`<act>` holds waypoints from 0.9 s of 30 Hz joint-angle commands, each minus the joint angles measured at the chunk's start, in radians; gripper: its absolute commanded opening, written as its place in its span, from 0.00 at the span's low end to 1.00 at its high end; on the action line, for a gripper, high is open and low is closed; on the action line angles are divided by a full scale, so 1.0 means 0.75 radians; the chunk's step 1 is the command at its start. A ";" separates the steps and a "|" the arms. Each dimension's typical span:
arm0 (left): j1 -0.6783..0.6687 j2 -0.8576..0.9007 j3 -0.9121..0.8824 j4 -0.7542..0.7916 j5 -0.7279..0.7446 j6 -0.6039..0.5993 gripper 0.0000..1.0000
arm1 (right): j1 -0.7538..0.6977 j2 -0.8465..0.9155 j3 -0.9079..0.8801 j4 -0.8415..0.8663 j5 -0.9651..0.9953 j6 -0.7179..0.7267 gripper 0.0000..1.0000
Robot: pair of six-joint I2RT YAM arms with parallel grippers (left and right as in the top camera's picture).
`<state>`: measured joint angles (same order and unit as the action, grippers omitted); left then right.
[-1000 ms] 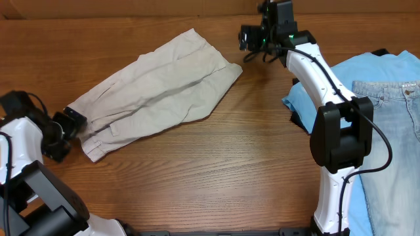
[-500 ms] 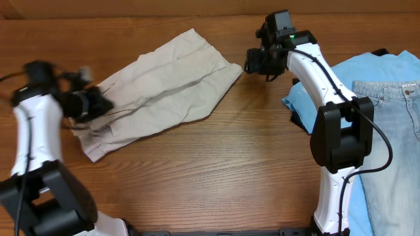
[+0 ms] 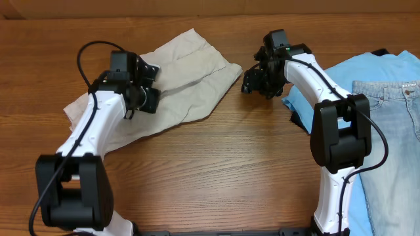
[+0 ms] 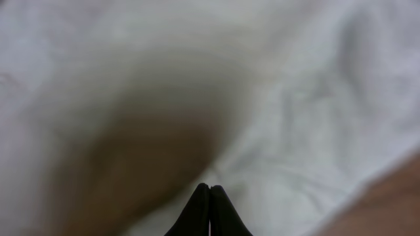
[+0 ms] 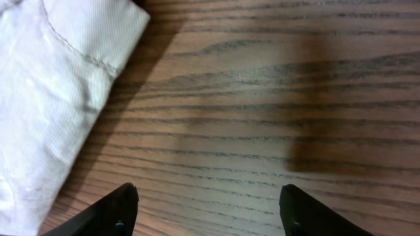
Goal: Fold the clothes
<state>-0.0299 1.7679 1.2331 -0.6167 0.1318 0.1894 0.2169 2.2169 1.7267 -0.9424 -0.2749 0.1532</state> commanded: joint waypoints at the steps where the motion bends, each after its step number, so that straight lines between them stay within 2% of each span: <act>1: 0.083 0.105 -0.019 0.078 -0.128 -0.079 0.04 | 0.001 -0.042 -0.008 0.006 -0.016 -0.005 0.72; 4: 0.150 0.194 0.010 0.134 -0.116 -0.105 0.04 | 0.001 -0.042 -0.008 0.007 -0.016 -0.005 0.71; 8: 0.245 0.204 0.207 0.020 -0.146 -0.248 0.05 | 0.001 -0.042 -0.008 0.005 -0.015 -0.006 0.71; 11: 0.302 0.202 0.421 -0.112 0.050 -0.280 0.08 | 0.001 -0.042 -0.008 0.007 -0.016 -0.005 0.71; 14: 0.313 0.202 0.607 -0.271 0.322 -0.190 0.11 | 0.001 -0.042 -0.008 0.006 -0.016 -0.005 0.71; 16: 0.278 0.202 0.676 -0.364 0.462 -0.065 0.15 | 0.001 -0.042 -0.008 0.007 -0.016 -0.005 0.72; 22: 0.078 0.255 0.608 -0.416 0.350 0.206 0.15 | 0.001 -0.042 -0.008 0.002 -0.016 0.000 0.72; 27: -0.087 0.427 0.550 -0.281 0.317 0.249 0.09 | 0.001 -0.042 -0.008 -0.021 -0.016 0.000 0.74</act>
<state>-0.0521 1.9976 1.6779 -0.8471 0.3710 0.2943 0.2169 2.2169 1.7267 -0.9569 -0.2813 0.1535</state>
